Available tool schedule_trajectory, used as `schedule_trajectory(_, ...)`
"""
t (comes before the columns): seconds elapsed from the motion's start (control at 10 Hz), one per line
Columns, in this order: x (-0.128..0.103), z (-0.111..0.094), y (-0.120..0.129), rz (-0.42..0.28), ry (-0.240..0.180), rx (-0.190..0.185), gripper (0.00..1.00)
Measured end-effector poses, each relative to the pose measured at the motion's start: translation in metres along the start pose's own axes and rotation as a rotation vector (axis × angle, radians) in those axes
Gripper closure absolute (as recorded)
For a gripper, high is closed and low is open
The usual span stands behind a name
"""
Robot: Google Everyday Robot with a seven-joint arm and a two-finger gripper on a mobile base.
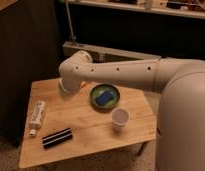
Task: Move the arm in a circular motion
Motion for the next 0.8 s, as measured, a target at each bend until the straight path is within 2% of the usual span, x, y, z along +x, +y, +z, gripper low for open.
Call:
schedule_trajectory(0.2,-0.03,-0.002,-0.047,0.05,-0.015,0.044,1.0)
schedule_trajectory(0.4,-0.044,-0.003,-0.085,0.101,-0.018,0.082,1.0)
schedule_trajectory(0.5,-0.048,-0.005,-0.113,0.14,-0.017,0.11,1.0)
schedule_trajectory(0.6,-0.048,-0.008,-0.14,0.177,-0.017,0.136,1.0)
schedule_trajectory(0.8,-0.029,-0.02,-0.194,0.261,-0.02,0.184,1.0)
